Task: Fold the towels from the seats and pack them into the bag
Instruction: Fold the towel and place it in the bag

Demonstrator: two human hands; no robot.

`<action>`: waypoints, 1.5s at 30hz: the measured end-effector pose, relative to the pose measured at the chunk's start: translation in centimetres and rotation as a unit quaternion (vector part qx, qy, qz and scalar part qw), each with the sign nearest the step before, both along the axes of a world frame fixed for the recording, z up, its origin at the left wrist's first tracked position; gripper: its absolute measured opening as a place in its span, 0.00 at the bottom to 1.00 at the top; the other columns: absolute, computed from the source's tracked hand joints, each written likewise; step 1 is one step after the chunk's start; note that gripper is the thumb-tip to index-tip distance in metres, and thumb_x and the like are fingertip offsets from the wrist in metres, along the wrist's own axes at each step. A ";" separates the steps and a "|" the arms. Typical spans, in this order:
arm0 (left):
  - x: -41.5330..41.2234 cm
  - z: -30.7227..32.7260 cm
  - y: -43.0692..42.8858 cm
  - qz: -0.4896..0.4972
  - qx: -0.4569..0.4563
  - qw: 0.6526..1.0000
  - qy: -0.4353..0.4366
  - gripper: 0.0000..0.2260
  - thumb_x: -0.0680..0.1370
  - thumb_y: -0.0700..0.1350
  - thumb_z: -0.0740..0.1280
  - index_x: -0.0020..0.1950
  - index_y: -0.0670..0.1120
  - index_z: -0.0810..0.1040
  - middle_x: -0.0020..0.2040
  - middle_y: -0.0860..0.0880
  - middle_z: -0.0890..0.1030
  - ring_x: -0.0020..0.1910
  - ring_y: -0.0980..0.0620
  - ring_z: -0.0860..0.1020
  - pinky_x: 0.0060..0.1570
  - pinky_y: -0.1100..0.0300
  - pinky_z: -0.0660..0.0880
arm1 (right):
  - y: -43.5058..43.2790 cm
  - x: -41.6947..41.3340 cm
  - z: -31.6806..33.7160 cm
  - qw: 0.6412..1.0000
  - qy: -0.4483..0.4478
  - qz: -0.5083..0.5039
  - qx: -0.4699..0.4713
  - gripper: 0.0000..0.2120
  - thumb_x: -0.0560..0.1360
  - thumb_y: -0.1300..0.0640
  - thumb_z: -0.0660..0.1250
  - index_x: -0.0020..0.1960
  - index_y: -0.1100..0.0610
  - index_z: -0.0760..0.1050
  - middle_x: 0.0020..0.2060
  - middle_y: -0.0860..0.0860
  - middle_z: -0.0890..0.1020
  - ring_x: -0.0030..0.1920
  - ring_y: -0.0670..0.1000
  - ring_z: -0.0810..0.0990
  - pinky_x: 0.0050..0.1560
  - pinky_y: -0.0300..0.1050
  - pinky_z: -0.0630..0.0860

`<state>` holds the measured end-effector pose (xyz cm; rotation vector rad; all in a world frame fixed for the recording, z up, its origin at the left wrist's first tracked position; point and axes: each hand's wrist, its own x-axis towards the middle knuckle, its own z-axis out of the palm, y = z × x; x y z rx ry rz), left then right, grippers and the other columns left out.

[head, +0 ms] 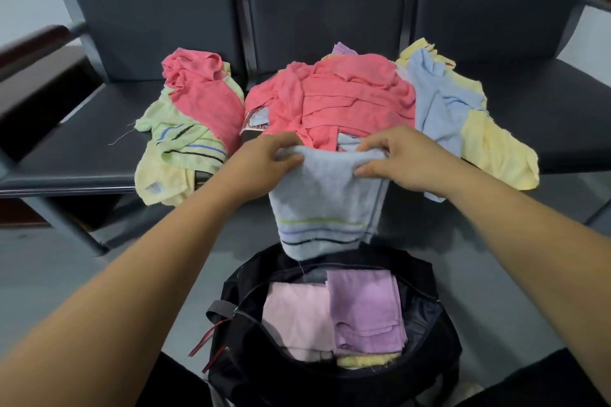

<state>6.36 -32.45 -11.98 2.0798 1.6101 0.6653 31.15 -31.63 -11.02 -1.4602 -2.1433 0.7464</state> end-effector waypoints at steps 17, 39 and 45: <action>-0.8 0.0 0.2 -0.014 -0.026 0.999 -0.034 0.07 0.78 0.42 0.72 0.54 0.51 0.83 0.47 0.56 0.82 0.42 0.64 0.77 0.43 0.74 0.71 | 0.7 1.3 0.0 0.963 0.190 -0.006 -0.189 0.15 0.71 0.68 0.75 0.55 0.55 0.83 0.45 0.48 0.87 0.43 0.43 0.85 0.40 0.31 0.79; -2.5 -4.4 0.4 0.063 0.018 0.998 -0.002 0.13 0.73 0.46 0.77 0.56 0.47 0.83 0.47 0.51 0.82 0.46 0.55 0.77 0.42 0.65 0.68 | 1.7 -1.8 -4.4 0.996 0.027 -0.081 -0.034 0.17 0.70 0.60 0.79 0.57 0.54 0.81 0.51 0.48 0.80 0.52 0.49 0.77 0.49 0.41 0.72; -4.8 -7.0 0.3 0.071 0.000 0.984 -0.165 0.09 0.77 0.45 0.74 0.37 0.48 0.79 0.30 0.57 0.73 0.30 0.63 0.70 0.36 0.68 0.66 | 3.0 -3.4 -7.6 0.964 0.224 -0.123 -0.074 0.08 0.73 0.58 0.77 0.50 0.56 0.83 0.48 0.56 0.85 0.47 0.52 0.82 0.50 0.49 0.80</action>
